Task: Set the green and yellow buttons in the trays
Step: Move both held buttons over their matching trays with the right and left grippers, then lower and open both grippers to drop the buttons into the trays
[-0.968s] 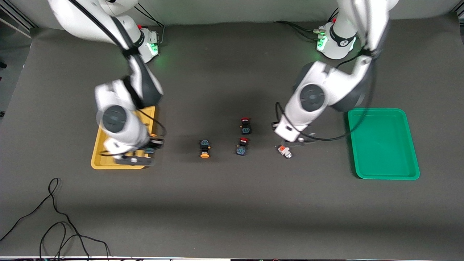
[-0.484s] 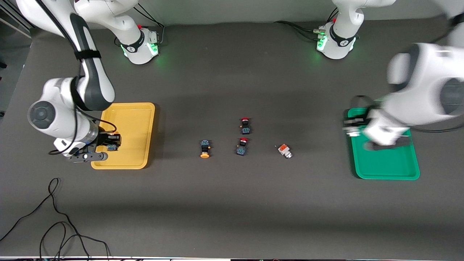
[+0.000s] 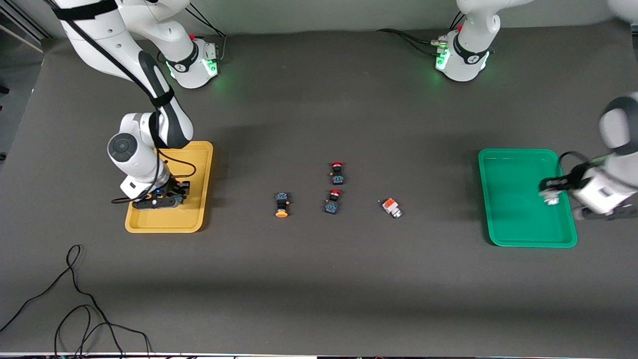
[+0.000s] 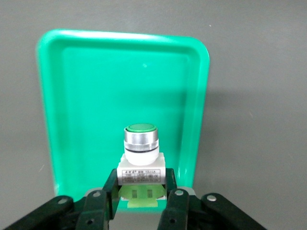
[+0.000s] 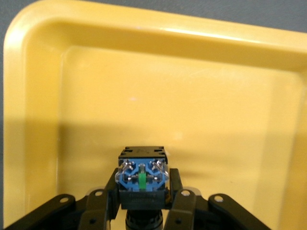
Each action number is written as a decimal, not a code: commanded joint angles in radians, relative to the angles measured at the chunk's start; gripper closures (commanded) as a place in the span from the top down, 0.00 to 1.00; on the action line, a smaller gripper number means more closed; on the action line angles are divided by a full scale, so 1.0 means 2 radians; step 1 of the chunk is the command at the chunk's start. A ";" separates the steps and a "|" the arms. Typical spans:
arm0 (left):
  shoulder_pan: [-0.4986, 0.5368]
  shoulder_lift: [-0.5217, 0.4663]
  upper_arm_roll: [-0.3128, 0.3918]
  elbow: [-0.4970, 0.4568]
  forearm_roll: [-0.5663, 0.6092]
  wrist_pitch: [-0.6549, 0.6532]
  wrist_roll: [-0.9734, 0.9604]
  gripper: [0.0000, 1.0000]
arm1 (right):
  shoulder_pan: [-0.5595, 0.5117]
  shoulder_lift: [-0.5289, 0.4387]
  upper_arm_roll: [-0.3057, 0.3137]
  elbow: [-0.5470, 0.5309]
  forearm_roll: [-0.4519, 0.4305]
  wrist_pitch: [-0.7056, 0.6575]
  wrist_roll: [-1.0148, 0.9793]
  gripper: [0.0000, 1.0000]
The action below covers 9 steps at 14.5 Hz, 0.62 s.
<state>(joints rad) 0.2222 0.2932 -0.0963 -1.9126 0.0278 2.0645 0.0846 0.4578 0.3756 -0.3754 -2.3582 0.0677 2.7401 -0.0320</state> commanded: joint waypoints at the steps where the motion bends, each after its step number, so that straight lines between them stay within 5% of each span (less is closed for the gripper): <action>1: -0.003 0.039 -0.003 -0.059 0.008 0.107 0.001 0.16 | 0.003 -0.010 0.004 0.003 0.009 0.000 -0.006 0.69; 2: -0.003 0.047 -0.002 -0.067 0.008 0.130 0.001 0.16 | 0.004 -0.021 0.004 0.003 0.010 -0.012 -0.002 0.99; 4: -0.004 0.045 -0.002 -0.068 0.008 0.129 0.000 0.24 | 0.004 -0.051 0.004 0.015 0.010 -0.066 0.003 1.00; 5: -0.004 0.047 -0.002 -0.068 0.009 0.130 0.001 0.44 | 0.006 -0.070 0.004 0.027 0.010 -0.101 0.003 1.00; 6: -0.004 0.047 -0.002 -0.066 0.017 0.127 0.002 0.84 | 0.007 -0.087 0.004 0.046 0.010 -0.145 0.004 1.00; 7: -0.004 0.046 -0.003 -0.065 0.030 0.124 0.002 0.99 | 0.007 -0.100 0.003 0.073 0.010 -0.198 0.008 1.00; 9: -0.004 0.040 -0.003 -0.049 0.032 0.098 0.003 1.00 | 0.008 -0.107 0.004 0.141 0.010 -0.299 0.048 1.00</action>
<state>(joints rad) 0.2192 0.4101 -0.1055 -2.0285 0.0724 2.3196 0.0846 0.4627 0.1952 -0.3659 -2.1888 0.0749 2.3116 -0.0047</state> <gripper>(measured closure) 0.419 0.000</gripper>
